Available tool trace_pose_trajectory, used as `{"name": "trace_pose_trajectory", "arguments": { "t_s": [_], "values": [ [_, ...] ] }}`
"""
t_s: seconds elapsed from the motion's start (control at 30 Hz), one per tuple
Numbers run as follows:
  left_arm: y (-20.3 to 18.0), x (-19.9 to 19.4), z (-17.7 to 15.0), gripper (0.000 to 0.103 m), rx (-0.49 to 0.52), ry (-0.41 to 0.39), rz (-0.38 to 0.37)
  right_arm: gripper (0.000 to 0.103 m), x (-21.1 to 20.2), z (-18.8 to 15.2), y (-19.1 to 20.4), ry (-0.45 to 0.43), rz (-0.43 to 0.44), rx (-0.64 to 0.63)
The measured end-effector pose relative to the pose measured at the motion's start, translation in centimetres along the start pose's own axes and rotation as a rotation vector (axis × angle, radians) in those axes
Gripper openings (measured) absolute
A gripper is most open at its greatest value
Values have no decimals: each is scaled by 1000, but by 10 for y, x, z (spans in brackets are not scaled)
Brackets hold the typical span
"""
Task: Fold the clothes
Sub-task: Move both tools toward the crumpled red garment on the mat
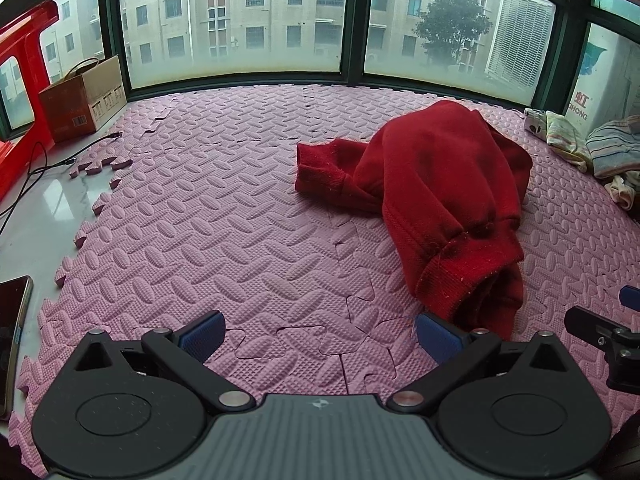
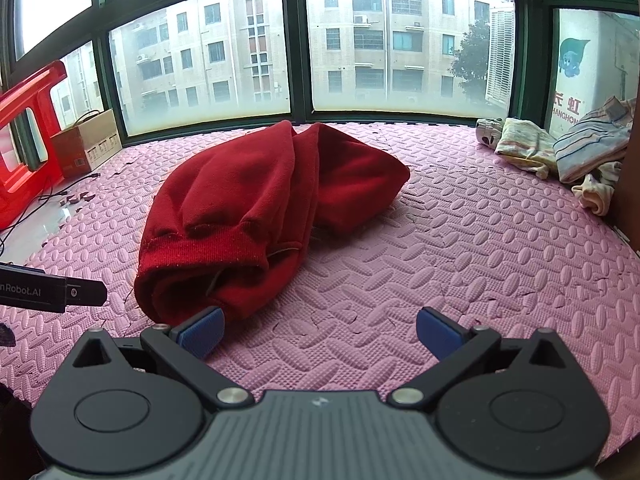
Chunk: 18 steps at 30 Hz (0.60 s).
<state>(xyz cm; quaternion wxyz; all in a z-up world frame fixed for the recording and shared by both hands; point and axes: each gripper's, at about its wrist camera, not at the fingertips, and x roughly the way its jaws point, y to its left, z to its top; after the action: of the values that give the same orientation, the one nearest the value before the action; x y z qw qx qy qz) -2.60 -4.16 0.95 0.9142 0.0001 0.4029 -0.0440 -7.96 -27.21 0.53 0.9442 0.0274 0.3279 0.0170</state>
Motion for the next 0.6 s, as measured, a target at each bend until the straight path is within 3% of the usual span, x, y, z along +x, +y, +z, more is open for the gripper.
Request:
{"name": "trace_pose_trajectory", "arguments": {
  "t_s": [0.6],
  "values": [
    [-22, -1, 24, 103, 68, -18, -55, 101, 12, 7, 1, 27, 27, -12]
  ]
}}
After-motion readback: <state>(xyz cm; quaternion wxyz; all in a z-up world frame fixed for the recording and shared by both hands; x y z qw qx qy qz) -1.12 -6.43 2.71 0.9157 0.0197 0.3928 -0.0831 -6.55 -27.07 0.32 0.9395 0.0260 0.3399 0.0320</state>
